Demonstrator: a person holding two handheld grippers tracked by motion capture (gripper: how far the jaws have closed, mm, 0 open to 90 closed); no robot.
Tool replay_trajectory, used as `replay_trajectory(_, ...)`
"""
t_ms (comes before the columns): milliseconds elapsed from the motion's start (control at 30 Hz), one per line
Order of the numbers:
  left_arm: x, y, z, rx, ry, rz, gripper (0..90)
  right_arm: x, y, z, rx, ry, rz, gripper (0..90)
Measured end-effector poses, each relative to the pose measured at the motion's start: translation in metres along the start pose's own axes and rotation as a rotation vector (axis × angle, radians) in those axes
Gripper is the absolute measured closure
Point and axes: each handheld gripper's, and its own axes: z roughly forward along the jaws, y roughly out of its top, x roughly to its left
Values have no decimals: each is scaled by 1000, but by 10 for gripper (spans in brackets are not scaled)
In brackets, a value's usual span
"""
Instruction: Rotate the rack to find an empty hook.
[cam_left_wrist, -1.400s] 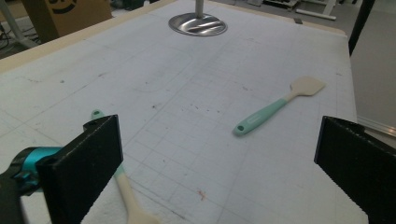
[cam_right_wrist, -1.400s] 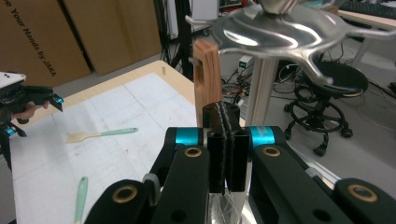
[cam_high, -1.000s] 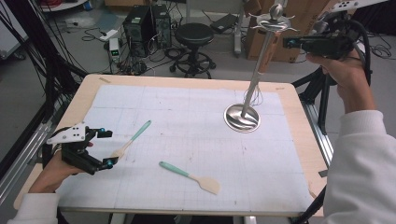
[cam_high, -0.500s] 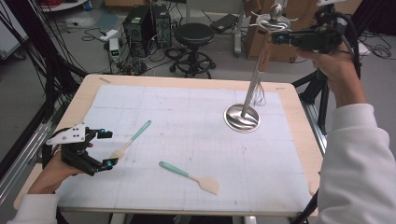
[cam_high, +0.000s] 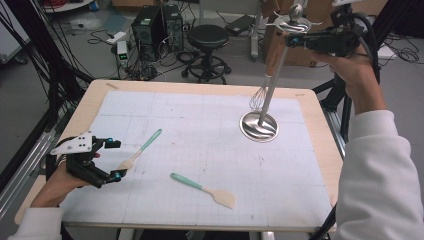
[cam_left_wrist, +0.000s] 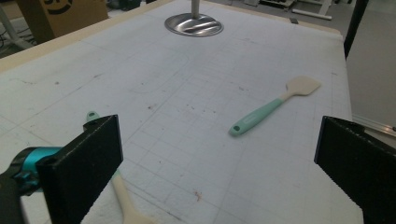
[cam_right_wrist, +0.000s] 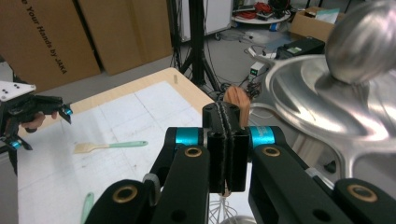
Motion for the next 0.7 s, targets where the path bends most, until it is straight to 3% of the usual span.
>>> replay_trajectory(700, 3, -1, -1, 7, 7, -5, 17, -10, -28, -42, 33, -30, 34, 894)
